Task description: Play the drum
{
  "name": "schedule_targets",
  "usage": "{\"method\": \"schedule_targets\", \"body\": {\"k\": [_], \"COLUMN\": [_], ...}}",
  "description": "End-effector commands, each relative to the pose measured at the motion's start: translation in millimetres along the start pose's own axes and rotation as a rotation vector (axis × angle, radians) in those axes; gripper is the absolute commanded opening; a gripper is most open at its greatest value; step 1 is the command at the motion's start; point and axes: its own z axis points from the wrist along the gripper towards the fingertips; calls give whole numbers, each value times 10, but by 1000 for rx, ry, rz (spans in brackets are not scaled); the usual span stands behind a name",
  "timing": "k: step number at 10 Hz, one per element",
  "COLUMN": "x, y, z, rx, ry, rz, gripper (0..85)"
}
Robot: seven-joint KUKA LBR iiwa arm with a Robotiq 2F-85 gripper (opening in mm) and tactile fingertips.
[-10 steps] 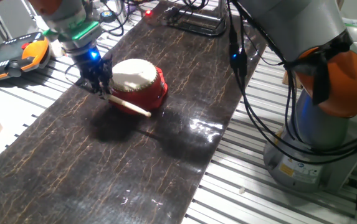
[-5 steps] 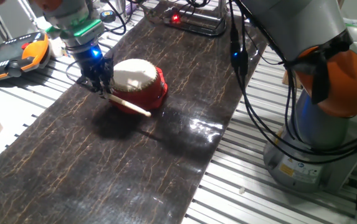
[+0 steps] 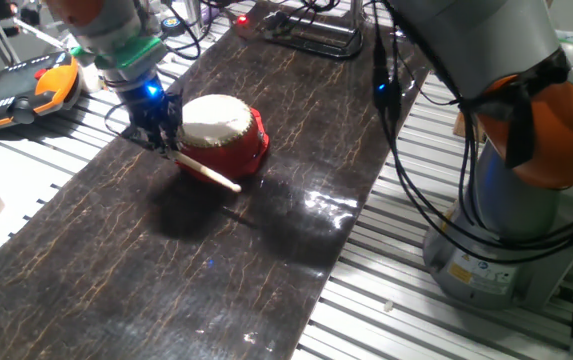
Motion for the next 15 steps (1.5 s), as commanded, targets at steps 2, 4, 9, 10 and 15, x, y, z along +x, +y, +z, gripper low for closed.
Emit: {"method": "schedule_targets", "body": {"k": [2, 4, 9, 10, 15], "x": [0, -86, -445, -505, -698], "y": [-1, -129, -829, -954, -1387], "z": [5, -148, -587, -595, -523], "rx": [57, 75, 90, 87, 83], "ry": [-13, 3, -45, -44, -58], "rz": [18, 22, 85, 80, 92], "gripper": [73, 67, 57, 57, 67]}}
